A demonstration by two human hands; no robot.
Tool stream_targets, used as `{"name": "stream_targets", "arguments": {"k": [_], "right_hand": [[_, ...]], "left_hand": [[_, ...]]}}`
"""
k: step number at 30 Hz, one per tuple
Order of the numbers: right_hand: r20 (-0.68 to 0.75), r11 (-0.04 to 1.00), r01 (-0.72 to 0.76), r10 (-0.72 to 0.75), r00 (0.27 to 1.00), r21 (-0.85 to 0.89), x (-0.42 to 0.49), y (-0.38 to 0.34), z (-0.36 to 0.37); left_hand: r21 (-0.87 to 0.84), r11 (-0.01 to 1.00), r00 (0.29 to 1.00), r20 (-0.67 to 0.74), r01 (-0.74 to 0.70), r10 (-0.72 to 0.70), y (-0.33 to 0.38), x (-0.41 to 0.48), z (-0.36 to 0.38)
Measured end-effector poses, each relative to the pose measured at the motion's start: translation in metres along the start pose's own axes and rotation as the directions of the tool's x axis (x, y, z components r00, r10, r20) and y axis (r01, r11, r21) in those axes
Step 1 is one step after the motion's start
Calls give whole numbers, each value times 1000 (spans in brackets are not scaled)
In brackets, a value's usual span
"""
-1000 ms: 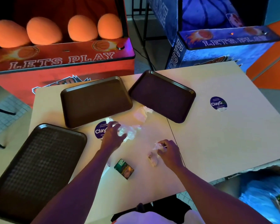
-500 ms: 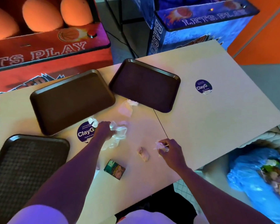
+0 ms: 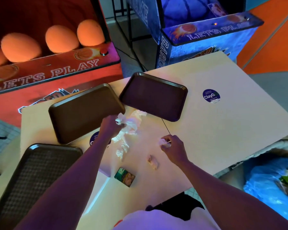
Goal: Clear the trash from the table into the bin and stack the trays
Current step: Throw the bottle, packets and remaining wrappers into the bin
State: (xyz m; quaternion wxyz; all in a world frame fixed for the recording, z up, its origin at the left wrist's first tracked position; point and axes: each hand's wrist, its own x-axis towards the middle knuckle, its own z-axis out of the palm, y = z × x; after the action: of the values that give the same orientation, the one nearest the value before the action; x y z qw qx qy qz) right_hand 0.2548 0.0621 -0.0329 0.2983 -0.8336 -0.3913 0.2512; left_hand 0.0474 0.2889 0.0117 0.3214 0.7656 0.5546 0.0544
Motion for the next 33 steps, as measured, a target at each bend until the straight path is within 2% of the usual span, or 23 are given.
{"name": "stream_targets", "arguments": {"k": [5, 11, 22, 27, 30, 33], "right_hand": [[-47, 1000, -11, 12, 999, 12, 0, -2, -16], [-82, 996, -76, 79, 993, 45, -19, 28, -53], [-166, 956, -269, 286, 944, 119, -78, 186, -182], [-241, 904, -380, 420, 875, 196, -118, 289, -252], [-255, 859, -439, 501, 827, 262, -143, 345, -285], [-265, 788, -518, 606, 750, 334, -172, 394, -314]], "left_hand": [[-13, 998, 998, -14, -55, 55, 34, -5, -4], [24, 990, 987, 89, -137, 135, 87, -36, 40], [83, 954, 912, 326, -289, 248, 212, -121, 169], [132, 928, 877, 395, -349, 273, 297, -154, 258], [133, 895, 833, 443, -426, 330, 345, -171, 310], [145, 861, 781, 513, -487, 356, 390, -192, 357]]}}
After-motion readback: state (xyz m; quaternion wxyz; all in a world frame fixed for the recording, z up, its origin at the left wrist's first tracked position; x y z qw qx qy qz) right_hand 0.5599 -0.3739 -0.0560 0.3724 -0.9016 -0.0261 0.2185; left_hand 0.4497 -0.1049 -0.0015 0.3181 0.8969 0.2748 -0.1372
